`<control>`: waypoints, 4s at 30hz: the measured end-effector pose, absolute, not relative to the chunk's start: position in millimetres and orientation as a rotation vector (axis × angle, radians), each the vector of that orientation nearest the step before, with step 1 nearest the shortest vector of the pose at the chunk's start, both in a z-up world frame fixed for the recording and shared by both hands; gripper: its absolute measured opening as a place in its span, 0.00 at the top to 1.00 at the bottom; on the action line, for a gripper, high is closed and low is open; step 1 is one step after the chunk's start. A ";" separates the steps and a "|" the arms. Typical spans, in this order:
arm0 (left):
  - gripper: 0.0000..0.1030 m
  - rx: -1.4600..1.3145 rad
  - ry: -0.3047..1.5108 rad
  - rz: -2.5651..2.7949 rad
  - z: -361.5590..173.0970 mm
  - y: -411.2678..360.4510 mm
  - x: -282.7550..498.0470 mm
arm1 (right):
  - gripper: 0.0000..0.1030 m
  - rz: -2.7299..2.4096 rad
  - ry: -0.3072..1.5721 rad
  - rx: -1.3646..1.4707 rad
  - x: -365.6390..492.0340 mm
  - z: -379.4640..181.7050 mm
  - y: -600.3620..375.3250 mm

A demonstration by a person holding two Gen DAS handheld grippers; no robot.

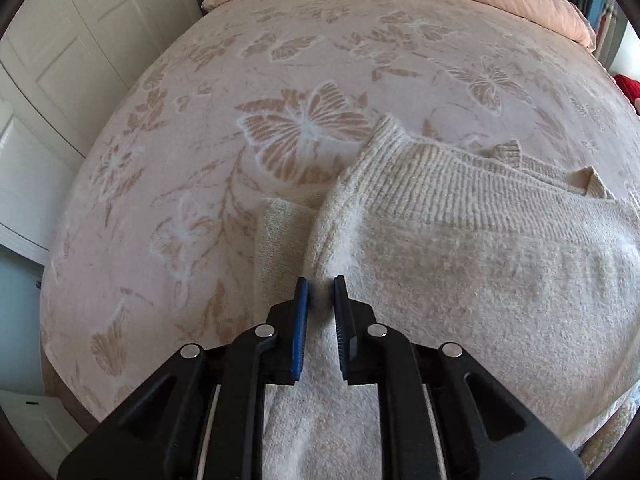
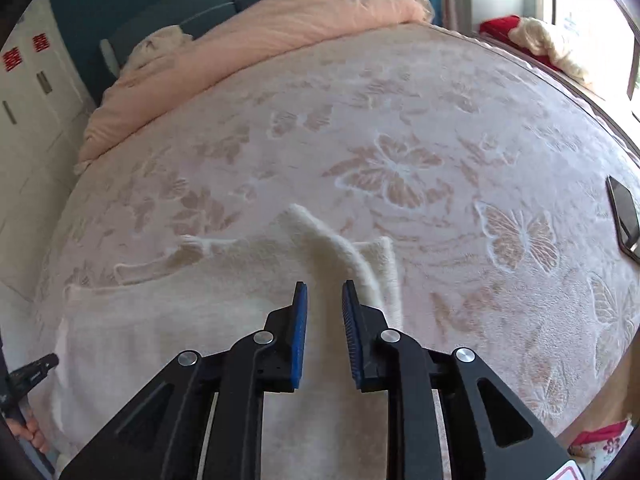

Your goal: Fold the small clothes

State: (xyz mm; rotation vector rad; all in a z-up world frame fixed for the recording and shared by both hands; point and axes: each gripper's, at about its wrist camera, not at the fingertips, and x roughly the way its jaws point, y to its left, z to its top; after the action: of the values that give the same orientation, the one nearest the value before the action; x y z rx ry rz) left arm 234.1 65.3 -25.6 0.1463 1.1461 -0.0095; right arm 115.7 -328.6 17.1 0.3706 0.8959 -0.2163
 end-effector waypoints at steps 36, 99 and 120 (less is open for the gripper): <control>0.78 0.136 1.238 -0.071 -36.5 37.8 115.7 | 0.52 -0.268 1.010 0.766 -23.0 -56.6 -355.9; 0.93 -0.194 0.953 -0.665 134.0 -44.3 60.0 | 0.87 -0.016 0.917 0.673 -15.4 6.4 -325.7; 0.23 0.044 1.354 -0.531 -34.3 -80.9 17.8 | 0.25 0.010 1.040 0.777 16.9 -29.6 -307.0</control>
State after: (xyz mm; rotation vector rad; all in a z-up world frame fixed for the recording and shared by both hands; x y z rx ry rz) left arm 17.8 -80.9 -34.3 0.0441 1.3540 -0.5309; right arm 16.9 -307.0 -29.6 0.7769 1.0396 0.0095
